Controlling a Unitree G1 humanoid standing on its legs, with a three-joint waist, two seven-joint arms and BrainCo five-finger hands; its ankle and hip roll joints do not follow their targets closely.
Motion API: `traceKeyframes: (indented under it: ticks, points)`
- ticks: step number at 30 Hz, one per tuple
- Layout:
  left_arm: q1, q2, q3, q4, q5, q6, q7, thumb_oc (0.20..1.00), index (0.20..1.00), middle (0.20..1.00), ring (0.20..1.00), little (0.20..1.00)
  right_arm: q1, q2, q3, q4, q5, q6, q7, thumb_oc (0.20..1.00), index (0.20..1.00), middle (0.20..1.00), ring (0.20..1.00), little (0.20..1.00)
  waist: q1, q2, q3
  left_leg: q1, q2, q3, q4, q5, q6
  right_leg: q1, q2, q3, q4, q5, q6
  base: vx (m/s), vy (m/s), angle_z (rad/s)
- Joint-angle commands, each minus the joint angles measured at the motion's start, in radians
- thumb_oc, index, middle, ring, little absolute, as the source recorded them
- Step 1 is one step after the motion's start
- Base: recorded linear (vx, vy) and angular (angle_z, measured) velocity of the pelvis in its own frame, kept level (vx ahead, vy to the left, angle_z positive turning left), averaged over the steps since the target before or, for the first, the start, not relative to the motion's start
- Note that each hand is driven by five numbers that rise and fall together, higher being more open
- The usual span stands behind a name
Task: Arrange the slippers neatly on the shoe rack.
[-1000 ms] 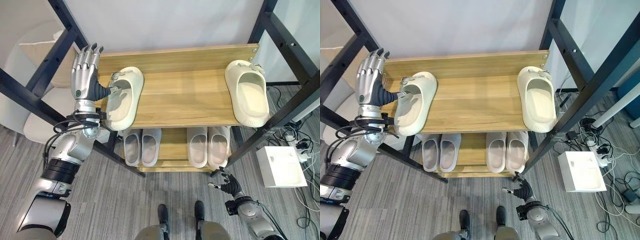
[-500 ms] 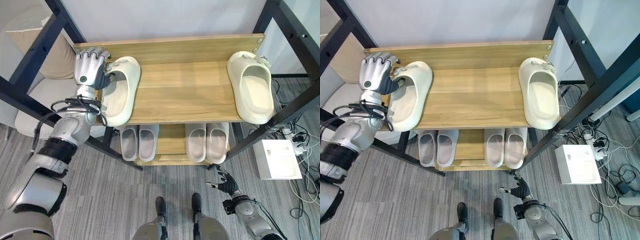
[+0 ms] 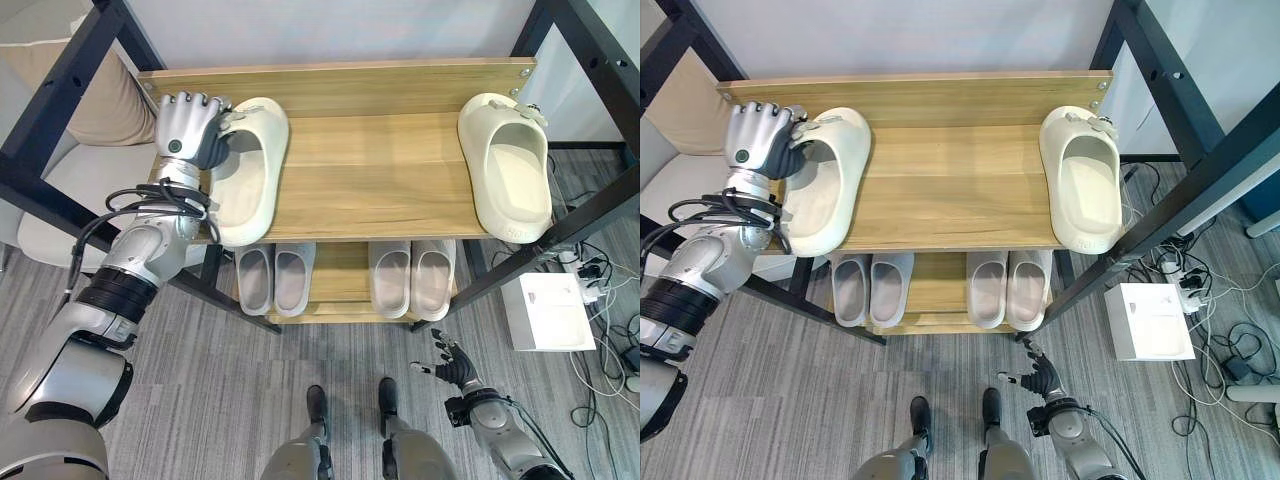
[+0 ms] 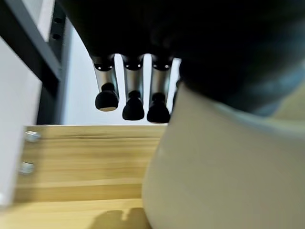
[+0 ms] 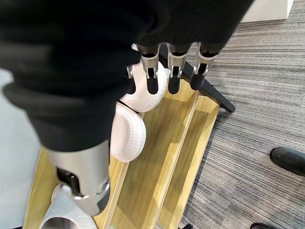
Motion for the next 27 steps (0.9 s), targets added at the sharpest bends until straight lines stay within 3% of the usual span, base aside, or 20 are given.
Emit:
traceKeyframes:
  ticks: [1,10,22,23,25,26,27]
  points:
    - [-0.213,-0.081,-0.042,0.075,0.01,-0.034,0.007,0.2,0.2,0.2,0.2,0.2,-0.022,-0.014,0.025,-0.065,0.008,-0.031,-0.012,1.0,1.0,1.0,1.0,1.0,-0.039,0.003,-0.005,0.073,0.067,-0.023,-0.005,-0.103,-0.071,0.048,-0.096,0.002,0.004,-0.069,0.121,-0.03,-0.03,-0.04]
    - [-0.391,-0.143,-0.187,0.227,0.035,-0.001,-0.029,0.2,0.2,0.2,0.2,0.2,-0.012,-0.039,0.027,-0.124,0.024,-0.038,-0.015,1.0,1.0,1.0,1.0,1.0,-0.082,0.04,0.01,0.071,0.076,0.009,-0.005,-0.095,-0.074,0.024,-0.09,0.033,0.004,-0.063,0.124,-0.01,-0.015,-0.07]
    - [-0.433,-0.242,-0.215,0.291,0.009,-0.005,-0.041,0.2,0.2,0.2,0.2,0.2,0.002,-0.043,0.041,-0.109,0.037,-0.038,-0.009,1.0,1.0,1.0,1.0,1.0,-0.102,0.043,-0.008,0.086,0.091,0.015,-0.005,-0.093,-0.081,0.035,-0.078,0.037,0.004,-0.073,0.113,0.0,-0.036,-0.09]
    - [-0.409,-0.264,-0.19,0.28,-0.032,-0.017,-0.045,1.0,1.0,1.0,1.0,1.0,0.005,-0.041,0.04,-0.106,0.038,-0.035,-0.01,1.0,1.0,1.0,1.0,1.0,-0.1,0.043,-0.011,0.088,0.09,0.011,-0.005,-0.094,-0.081,0.042,-0.077,0.033,0.004,-0.076,0.111,0.0,-0.057,0.04]
    - [-0.362,-0.292,-0.146,0.27,-0.127,-0.04,-0.06,1.0,1.0,1.0,1.0,1.0,0.008,-0.031,0.035,-0.099,0.04,-0.026,-0.009,1.0,1.0,1.0,1.0,1.0,-0.096,0.043,-0.014,0.091,0.09,0.009,-0.005,-0.093,-0.081,0.049,-0.076,0.03,0.002,-0.078,0.108,0.0,-0.031,0.06]
    - [-0.267,-0.364,-0.056,0.254,-0.356,-0.088,-0.071,1.0,1.0,1.0,1.0,1.0,0.012,-0.004,0.029,-0.085,0.042,-0.009,-0.008,1.0,1.0,1.0,1.0,1.0,-0.086,0.039,-0.022,0.094,0.09,0.003,-0.005,-0.088,-0.08,0.062,-0.074,0.02,0.001,-0.08,0.101,0.01,-0.027,0.04]
    - [-0.266,-0.364,-0.056,0.253,-0.358,-0.088,-0.071,1.0,1.0,1.0,1.0,1.0,0.013,-0.005,0.029,-0.085,0.043,-0.009,-0.008,1.0,1.0,1.0,1.0,1.0,-0.087,0.04,-0.022,0.095,0.09,0.003,-0.005,-0.088,-0.08,0.062,-0.073,0.019,0.001,-0.08,0.101,0.01,-0.036,0.08]
